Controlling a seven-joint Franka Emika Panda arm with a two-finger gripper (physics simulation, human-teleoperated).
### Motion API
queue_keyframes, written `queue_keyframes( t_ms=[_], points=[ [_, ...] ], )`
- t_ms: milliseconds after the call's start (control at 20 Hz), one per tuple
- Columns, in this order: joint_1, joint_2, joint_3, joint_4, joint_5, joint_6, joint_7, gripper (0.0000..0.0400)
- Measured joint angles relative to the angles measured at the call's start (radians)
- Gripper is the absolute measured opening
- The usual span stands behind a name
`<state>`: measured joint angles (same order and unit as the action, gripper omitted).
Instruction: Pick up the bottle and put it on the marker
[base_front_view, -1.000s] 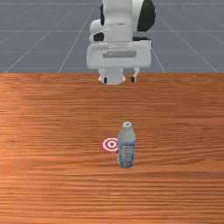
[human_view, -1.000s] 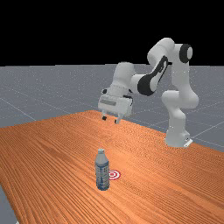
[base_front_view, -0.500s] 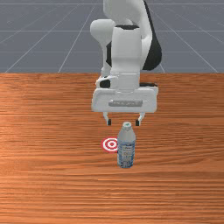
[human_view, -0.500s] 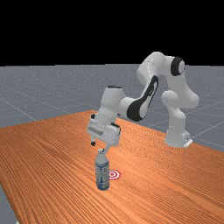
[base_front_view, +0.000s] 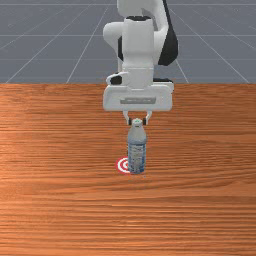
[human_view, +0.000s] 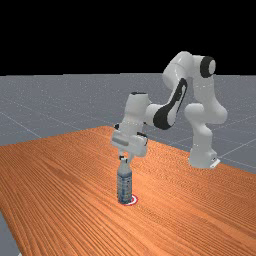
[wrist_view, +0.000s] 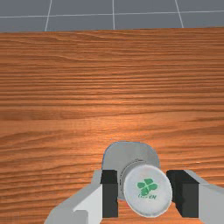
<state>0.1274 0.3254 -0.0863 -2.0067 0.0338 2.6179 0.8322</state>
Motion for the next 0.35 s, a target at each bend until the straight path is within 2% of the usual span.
queue_keyframes(
  t_ms=[100, 200, 300, 350],
  points=[
    [-0.004, -0.07, -0.006, -0.101, -0.001, 0.058, -0.007, 0.0169],
    [-0.013, -0.077, -0.023, -0.151, -0.011, 0.136, -0.005, 0.0169],
    [-0.021, -0.075, -0.033, -0.168, -0.016, 0.166, -0.002, 0.0169],
    [-0.023, -0.073, -0.035, -0.171, -0.018, 0.173, -0.001, 0.026]
  ],
)
